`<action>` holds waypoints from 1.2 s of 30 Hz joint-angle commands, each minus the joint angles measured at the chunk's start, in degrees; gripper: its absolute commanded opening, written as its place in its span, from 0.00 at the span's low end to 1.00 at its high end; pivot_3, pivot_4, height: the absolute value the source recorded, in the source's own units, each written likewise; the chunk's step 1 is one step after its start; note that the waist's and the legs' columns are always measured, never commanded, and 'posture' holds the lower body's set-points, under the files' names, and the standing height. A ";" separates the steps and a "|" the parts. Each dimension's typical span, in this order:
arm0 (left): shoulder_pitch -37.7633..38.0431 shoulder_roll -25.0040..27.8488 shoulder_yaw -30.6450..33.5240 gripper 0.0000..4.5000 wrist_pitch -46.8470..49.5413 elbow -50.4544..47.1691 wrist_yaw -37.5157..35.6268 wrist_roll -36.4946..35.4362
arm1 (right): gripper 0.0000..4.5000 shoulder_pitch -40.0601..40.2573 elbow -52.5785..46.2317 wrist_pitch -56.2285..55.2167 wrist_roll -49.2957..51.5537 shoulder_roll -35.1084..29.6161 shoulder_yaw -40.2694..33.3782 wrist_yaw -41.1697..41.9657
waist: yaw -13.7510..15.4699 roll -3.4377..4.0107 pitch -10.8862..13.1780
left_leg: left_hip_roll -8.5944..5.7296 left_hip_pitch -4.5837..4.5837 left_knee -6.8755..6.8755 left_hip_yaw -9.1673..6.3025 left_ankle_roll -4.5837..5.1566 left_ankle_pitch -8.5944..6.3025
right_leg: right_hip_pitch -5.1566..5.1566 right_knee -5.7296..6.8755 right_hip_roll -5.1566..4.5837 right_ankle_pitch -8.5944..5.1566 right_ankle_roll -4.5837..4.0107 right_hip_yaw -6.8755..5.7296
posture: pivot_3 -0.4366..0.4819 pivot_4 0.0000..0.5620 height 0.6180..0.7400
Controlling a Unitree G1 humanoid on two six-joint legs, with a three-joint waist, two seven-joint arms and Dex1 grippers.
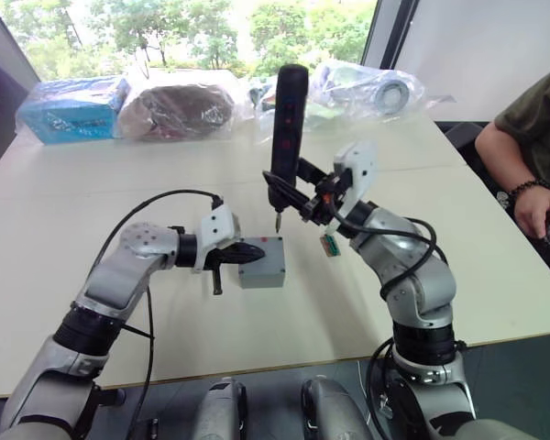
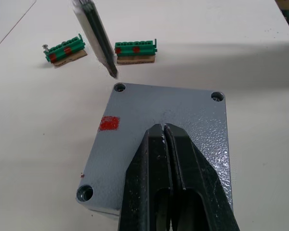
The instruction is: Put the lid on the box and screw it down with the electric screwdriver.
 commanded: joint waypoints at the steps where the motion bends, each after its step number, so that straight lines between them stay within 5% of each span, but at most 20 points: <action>1: 0.94 0.91 0.73 0.00 0.28 -0.60 0.03 0.76 | 0.41 -0.48 -3.55 -3.28 1.32 -0.11 0.35 -0.47 | 0.02 0.00 0.00 | 0.00 0.00 0.00 0.00 0.00 0.00 | 0.00 0.00 0.00 0.00 0.00 0.00 | 0.48 0.27 1.00; 36: 2.69 1.68 1.71 0.00 1.50 -2.09 -0.49 0.60 | 0.41 1.38 3.10 -14.05 -2.09 -2.62 4.96 -2.03 | 0.01 -0.02 -0.01 | 0.00 0.12 0.00 -0.02 0.00 0.00 | 0.11 -0.01 0.00 0.00 0.00 0.00 | 0.48 0.27 1.00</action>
